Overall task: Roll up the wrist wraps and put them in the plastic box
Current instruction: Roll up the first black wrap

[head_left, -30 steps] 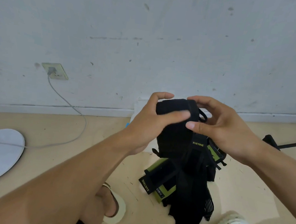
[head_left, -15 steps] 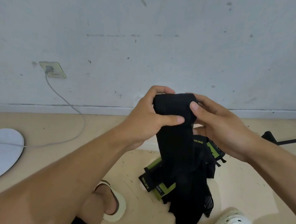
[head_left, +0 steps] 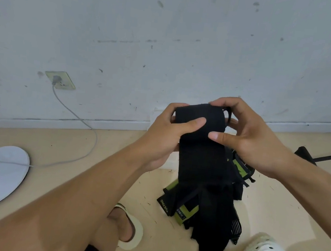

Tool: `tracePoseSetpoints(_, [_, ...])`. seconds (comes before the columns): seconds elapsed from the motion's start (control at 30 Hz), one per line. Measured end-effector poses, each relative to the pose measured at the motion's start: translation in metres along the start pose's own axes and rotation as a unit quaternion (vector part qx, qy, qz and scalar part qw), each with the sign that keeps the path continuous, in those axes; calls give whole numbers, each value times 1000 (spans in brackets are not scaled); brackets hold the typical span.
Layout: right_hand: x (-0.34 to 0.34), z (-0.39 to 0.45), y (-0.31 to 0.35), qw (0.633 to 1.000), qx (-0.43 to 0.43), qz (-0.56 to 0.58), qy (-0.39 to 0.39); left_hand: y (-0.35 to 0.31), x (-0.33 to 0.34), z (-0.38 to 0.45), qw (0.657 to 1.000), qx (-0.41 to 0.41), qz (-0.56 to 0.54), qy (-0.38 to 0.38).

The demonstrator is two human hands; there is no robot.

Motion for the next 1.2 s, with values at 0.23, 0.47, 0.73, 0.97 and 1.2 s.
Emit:
tracePoseSetpoints(0.23, [7, 1, -20, 975, 128, 183, -4, -10, -1, -3, 992, 89, 89, -21])
tracePoseSetpoints(0.47, [-5, -1, 5, 994, -13, 79, -68, 0, -1, 1, 998, -31, -48, 6])
tracePoseSetpoints(0.73, [5, 0, 0, 992, 28, 114, -48, -6, -8, 3, 998, 19, -63, -9])
tracePoseSetpoints(0.97, [11, -2, -16, 961, 128, 242, -31, -9, -11, 1, 996, 75, 43, -18])
tracePoseSetpoints(1.2, [14, -1, -25, 948, 130, 271, -101, 7, -16, -1, 994, -19, 99, 38])
Point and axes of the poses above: each hand's wrist, its own z-axis towards the middle knuckle, its own x-axis out of the palm, y = z × x, the point moved 8 cm from there along z, towards the middle knuckle, and after that the axes turned 13 degrees about z, right-handed, at the moved point
